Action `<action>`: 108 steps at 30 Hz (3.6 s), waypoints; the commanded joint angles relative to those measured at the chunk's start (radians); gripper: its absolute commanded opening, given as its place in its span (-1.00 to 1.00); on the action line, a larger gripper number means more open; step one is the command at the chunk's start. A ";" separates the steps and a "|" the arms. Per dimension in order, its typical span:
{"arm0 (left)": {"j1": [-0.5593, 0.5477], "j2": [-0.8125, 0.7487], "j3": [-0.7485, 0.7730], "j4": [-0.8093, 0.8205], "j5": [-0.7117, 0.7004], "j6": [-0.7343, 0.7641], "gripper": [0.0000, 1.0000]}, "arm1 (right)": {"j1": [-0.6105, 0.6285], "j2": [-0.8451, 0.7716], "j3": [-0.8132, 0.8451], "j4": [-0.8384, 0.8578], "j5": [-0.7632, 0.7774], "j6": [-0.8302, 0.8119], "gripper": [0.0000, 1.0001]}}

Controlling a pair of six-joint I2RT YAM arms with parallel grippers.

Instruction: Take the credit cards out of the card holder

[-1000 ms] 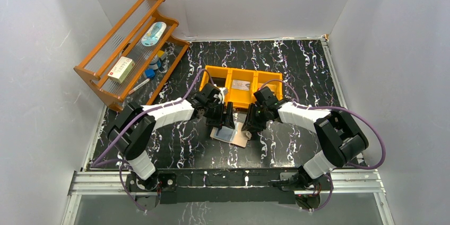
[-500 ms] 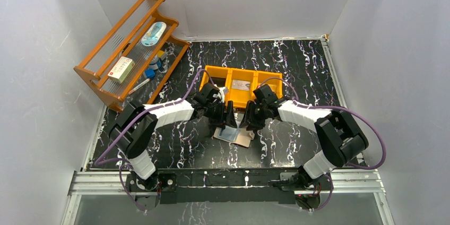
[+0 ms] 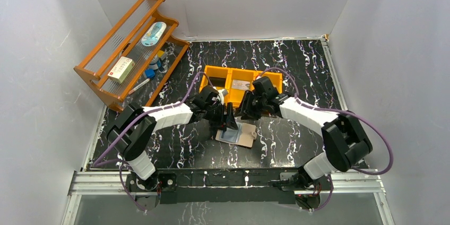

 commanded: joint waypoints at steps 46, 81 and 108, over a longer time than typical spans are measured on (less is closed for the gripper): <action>-0.008 -0.074 -0.001 -0.064 -0.085 0.011 0.35 | 0.005 0.167 -0.149 0.186 -0.079 -0.028 -0.88; -0.007 0.016 -0.019 0.094 0.061 0.022 0.34 | -0.005 0.160 -0.157 0.176 -0.059 -0.016 -0.82; -0.028 0.075 0.024 0.257 0.304 -0.059 0.19 | -0.050 -0.219 -0.105 -0.091 0.308 0.039 -0.13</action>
